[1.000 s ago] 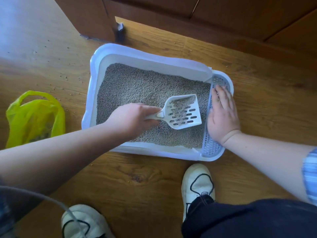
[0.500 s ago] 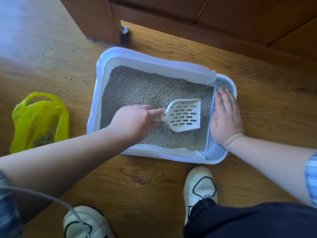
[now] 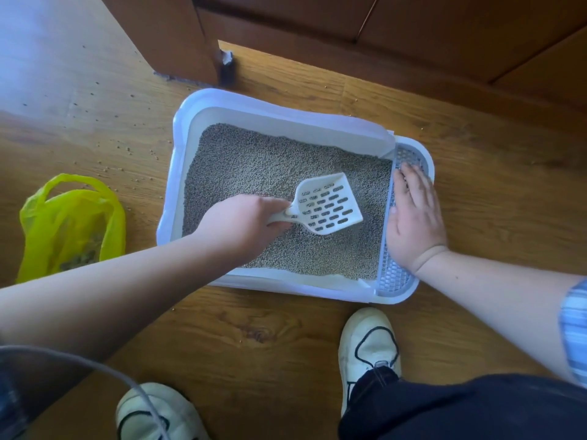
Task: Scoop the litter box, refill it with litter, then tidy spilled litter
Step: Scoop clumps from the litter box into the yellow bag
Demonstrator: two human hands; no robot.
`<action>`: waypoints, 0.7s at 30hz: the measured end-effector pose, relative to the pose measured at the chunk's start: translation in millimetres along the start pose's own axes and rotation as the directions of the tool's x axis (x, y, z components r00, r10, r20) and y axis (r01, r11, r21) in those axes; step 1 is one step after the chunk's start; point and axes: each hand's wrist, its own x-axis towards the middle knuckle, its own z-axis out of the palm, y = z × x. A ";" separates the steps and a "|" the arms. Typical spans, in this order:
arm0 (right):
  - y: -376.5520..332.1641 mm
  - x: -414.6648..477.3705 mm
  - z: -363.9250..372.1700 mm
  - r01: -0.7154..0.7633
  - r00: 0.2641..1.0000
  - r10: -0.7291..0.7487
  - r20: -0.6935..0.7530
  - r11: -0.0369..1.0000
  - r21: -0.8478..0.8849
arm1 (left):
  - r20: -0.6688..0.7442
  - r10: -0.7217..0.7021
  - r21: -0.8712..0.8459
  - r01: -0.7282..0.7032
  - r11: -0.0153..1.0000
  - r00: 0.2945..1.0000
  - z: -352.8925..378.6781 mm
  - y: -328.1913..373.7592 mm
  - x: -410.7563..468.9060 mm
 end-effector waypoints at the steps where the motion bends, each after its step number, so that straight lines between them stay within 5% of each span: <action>1: -0.1 0.2 -0.1 -0.001 1.000 0.002 0.005 1.000 -0.003 | 0.016 -0.026 -0.019 0.026 0.999 1.000 -1.4 1.6 -0.7; 14: -11.6 4.2 -13.8 -0.028 0.999 0.031 -0.038 0.996 0.083 | -0.159 0.150 0.316 -0.094 0.944 0.976 -26.0 -5.7 -4.2; 21: -67.0 11.1 -32.7 0.267 0.964 -0.245 -0.106 0.904 0.335 | -0.246 0.048 0.276 0.023 0.961 0.968 -29.3 -21.4 4.0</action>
